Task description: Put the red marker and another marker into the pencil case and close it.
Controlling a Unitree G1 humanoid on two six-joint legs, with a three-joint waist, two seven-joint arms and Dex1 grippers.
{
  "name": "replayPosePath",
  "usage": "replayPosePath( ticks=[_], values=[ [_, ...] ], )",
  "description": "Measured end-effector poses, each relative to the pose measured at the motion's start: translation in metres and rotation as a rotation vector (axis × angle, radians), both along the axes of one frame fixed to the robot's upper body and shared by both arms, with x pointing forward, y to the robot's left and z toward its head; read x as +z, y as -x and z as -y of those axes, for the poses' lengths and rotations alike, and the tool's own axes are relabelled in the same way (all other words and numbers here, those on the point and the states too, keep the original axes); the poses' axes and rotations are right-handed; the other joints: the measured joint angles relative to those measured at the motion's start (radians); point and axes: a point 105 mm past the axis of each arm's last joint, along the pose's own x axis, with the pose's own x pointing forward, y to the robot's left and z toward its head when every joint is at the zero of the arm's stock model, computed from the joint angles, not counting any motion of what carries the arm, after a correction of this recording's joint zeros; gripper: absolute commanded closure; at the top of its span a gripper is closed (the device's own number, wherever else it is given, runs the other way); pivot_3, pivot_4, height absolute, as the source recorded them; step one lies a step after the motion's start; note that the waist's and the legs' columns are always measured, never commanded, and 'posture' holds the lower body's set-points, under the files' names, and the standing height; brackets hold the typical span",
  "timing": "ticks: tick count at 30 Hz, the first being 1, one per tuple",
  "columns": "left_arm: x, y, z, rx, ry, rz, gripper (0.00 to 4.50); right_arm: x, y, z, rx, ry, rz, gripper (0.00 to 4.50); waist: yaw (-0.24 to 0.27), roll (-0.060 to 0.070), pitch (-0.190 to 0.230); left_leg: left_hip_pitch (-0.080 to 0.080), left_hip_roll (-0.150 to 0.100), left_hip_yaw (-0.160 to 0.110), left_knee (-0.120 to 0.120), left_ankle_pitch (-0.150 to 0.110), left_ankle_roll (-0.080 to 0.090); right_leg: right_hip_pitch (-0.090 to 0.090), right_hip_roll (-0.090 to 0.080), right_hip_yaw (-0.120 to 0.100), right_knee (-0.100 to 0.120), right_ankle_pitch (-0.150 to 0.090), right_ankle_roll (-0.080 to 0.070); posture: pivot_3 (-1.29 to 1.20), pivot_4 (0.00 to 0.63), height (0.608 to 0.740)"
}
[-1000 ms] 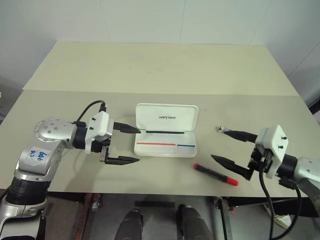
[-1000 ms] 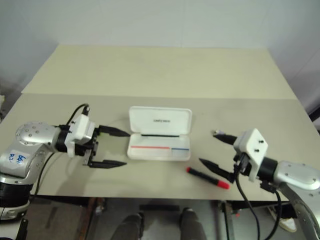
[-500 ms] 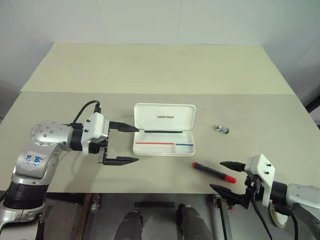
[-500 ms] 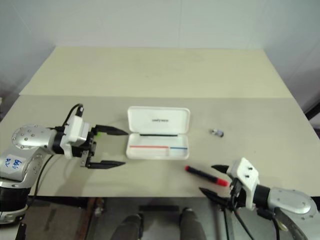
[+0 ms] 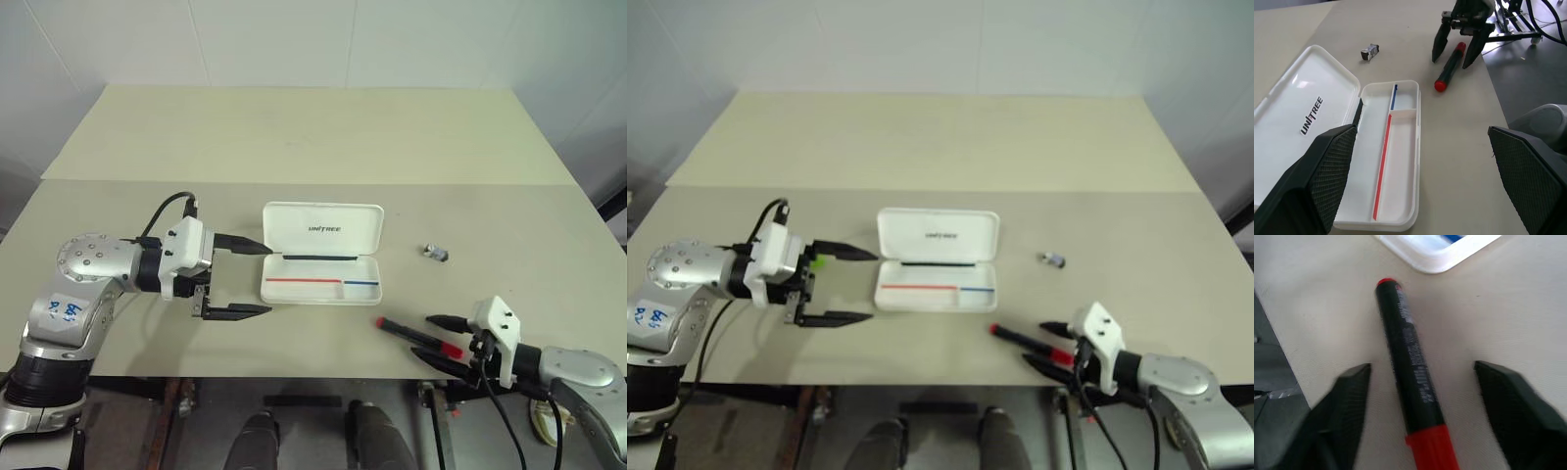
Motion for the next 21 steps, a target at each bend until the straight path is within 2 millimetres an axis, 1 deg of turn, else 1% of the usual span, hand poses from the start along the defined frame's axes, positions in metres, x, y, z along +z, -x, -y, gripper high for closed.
replayPosePath(
  ticks=[2, 5, 11, 15, 17, 18, 19, 20, 21],
  values=[
    [0.002, 0.000, 0.000, -0.003, 0.000, 0.009, 0.00, -0.001, 0.000, -0.002, 0.015, 0.010, 0.011, 2.80, 0.001, 0.000, 0.000, 0.000, 0.000, 0.000, 0.000, 0.000, 0.000, 0.000, 0.000, 0.000, 0.000, 0.000, 0.000, 0.00, 0.150, 0.740],
    [0.005, -0.001, 0.001, -0.008, 0.000, 0.028, 0.00, -0.001, 0.001, -0.004, 0.033, 0.025, 0.027, 3.86, 0.001, 0.000, 0.000, 0.000, 0.000, 0.000, 0.000, 0.000, 0.000, 0.000, 0.000, 0.000, 0.000, 0.000, 0.000, 0.00, 0.150, 0.740],
    [0.006, -0.003, 0.002, -0.015, -0.003, 0.045, 0.00, 0.000, -0.001, -0.006, 0.039, 0.035, 0.043, 3.91, 0.000, 0.000, 0.000, 0.000, 0.000, 0.000, 0.001, 0.000, 0.000, 0.000, 0.000, 0.000, 0.001, 0.000, 0.000, 0.00, 0.150, 0.740],
    [0.006, -0.003, 0.002, -0.018, -0.008, 0.052, 0.00, 0.006, -0.007, -0.007, 0.038, 0.047, 0.077, 3.91, 0.000, 0.000, 0.000, 0.000, 0.000, 0.000, 0.001, 0.000, 0.000, 0.000, 0.000, 0.000, 0.001, 0.000, 0.000, 0.00, 0.150, 0.740],
    [0.004, -0.003, 0.001, -0.015, -0.013, 0.051, 0.00, 0.015, -0.011, -0.007, 0.064, 0.067, 0.102, 3.91, -0.001, 0.000, 0.000, 0.000, 0.000, 0.000, 0.002, 0.000, 0.000, 0.000, 0.000, 0.001, 0.001, 0.000, 0.001, 0.00, 0.150, 0.740],
    [0.002, -0.003, -0.002, -0.009, -0.022, 0.045, 0.00, 0.025, -0.013, -0.006, 0.084, 0.087, 0.122, 3.91, -0.003, 0.000, 0.000, 0.000, 0.000, 0.000, 0.002, 0.000, 0.000, 0.000, 0.000, 0.001, 0.001, 0.000, 0.001, 0.00, 0.150, 0.740],
    [0.001, -0.003, -0.003, -0.006, -0.025, 0.041, 0.00, 0.030, -0.014, -0.004, 0.087, 0.095, 0.136, 3.91, -0.003, 0.000, 0.000, 0.000, 0.000, 0.000, 0.002, 0.000, 0.000, 0.000, 0.000, 0.001, 0.001, 0.000, 0.001, 0.00, 0.150, 0.740],
    [-0.002, -0.005, -0.007, 0.012, -0.022, 0.032, 0.00, 0.046, -0.019, -0.001, 0.090, 0.110, 0.184, 3.91, 0.000, 0.000, 0.000, 0.000, 0.001, 0.000, 0.002, 0.000, 0.000, 0.000, 0.001, 0.000, 0.002, 0.000, 0.001, 0.00, 0.150, 0.740],
    [-0.004, -0.005, -0.010, 0.024, -0.022, 0.029, 0.00, 0.054, -0.020, -0.002, 0.110, 0.116, 0.190, 3.91, 0.000, 0.000, 0.000, 0.000, 0.000, 0.000, 0.002, 0.000, 0.000, 0.000, 0.001, 0.001, 0.002, 0.000, 0.000, 0.00, 0.150, 0.740]
  ],
)
